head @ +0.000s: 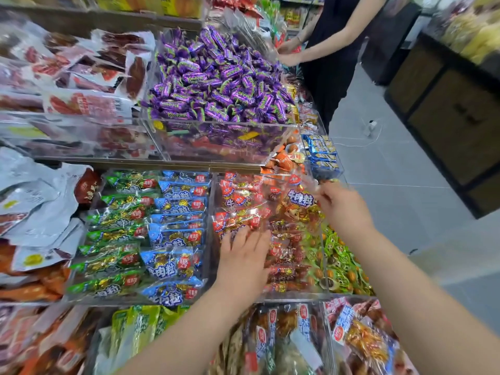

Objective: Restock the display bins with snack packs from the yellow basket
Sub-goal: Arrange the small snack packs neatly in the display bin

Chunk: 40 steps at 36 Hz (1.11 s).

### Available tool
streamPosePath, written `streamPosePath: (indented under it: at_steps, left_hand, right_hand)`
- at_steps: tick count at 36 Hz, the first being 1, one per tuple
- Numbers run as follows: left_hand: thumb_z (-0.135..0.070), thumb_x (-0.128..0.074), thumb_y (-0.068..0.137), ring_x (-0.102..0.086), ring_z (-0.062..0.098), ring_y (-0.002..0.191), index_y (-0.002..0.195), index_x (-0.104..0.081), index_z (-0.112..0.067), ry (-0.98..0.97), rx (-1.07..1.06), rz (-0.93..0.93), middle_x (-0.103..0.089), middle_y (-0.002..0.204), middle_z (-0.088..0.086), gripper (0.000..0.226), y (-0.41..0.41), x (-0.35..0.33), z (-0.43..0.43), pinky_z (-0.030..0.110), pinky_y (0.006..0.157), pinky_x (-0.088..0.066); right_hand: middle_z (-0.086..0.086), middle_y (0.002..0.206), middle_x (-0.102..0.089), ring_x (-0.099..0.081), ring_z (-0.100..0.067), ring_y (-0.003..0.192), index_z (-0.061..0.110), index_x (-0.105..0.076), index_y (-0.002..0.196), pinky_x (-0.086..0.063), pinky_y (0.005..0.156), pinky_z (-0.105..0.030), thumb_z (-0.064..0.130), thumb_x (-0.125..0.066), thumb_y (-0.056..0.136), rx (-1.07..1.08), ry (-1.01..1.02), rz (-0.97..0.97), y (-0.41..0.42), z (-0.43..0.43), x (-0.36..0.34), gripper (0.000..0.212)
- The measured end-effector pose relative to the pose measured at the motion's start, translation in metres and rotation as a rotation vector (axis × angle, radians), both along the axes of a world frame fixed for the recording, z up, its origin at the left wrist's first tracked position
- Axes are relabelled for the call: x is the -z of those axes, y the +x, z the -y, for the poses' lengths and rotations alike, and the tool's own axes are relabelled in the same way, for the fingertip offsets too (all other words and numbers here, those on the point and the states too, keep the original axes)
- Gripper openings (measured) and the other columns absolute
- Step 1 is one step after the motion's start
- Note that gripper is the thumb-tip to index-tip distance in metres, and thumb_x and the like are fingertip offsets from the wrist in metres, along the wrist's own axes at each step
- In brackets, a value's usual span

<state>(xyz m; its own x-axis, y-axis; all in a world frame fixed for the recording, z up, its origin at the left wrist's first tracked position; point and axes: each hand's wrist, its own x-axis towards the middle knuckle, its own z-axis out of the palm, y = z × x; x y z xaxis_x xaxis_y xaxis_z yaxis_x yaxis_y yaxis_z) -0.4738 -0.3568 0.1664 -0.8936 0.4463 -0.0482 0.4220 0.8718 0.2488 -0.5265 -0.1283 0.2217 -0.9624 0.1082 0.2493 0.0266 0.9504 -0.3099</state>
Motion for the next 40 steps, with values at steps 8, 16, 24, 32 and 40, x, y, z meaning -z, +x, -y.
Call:
streamPosePath:
  at_steps: [8,16,24,32,40]
  left_hand:
    - [-0.03,-0.053,0.095,-0.035,0.026,0.124,0.127,-0.046,-0.021,-0.178,0.035,-0.001,-0.046,0.124,0.001,0.034,-0.014,0.0,-0.003,0.054,0.114,0.007]
    - [-0.027,-0.054,0.096,-0.049,0.021,0.103,0.092,-0.039,-0.025,-0.202,0.029,0.07,-0.051,0.089,-0.007,0.016,-0.039,-0.036,0.03,0.052,0.108,-0.017]
    - [-0.006,-0.045,0.084,-0.028,0.029,0.126,0.13,-0.035,-0.017,-0.353,0.159,0.112,-0.037,0.128,0.007,0.049,-0.035,-0.017,0.013,0.065,0.111,0.006]
    - [-0.063,-0.039,0.085,-0.003,0.03,0.142,0.146,-0.015,-0.014,-0.284,0.079,0.018,-0.011,0.149,0.007,0.081,-0.022,-0.003,0.015,0.058,0.093,0.038]
    - [-0.065,-0.015,0.094,0.021,0.022,0.147,0.155,-0.001,-0.017,-0.159,0.102,-0.067,0.01,0.163,0.002,0.079,-0.065,-0.024,0.003,0.045,0.107,0.029]
  right_hand:
    - [-0.011,0.109,-0.061,-0.062,-0.03,0.089,0.016,-0.046,0.126,-0.054,0.072,-0.04,0.019,-0.048,0.092,-0.111,0.228,0.303,-0.03,0.035,0.028,0.033]
    - [-0.014,0.087,-0.064,-0.06,-0.034,0.078,0.01,-0.059,0.103,-0.037,0.06,-0.033,0.006,-0.055,0.086,-0.254,0.335,0.11,-0.058,0.014,0.003,0.017]
    - [-0.014,0.069,-0.057,-0.057,-0.033,0.067,0.005,-0.064,0.083,-0.039,0.062,-0.037,-0.013,-0.068,0.053,-0.209,0.559,-0.106,-0.07,0.022,-0.016,0.036]
    - [-0.013,0.1,-0.061,-0.057,-0.033,0.1,0.011,-0.06,0.105,-0.042,0.087,-0.042,-0.006,-0.066,0.063,-0.39,0.524,0.096,-0.058,0.034,0.035,0.045]
    - [-0.009,0.155,-0.005,0.001,-0.029,0.144,0.017,0.001,0.151,0.006,0.115,-0.046,0.057,-0.055,0.082,-0.286,0.461,0.297,-0.061,0.021,0.053,0.097]
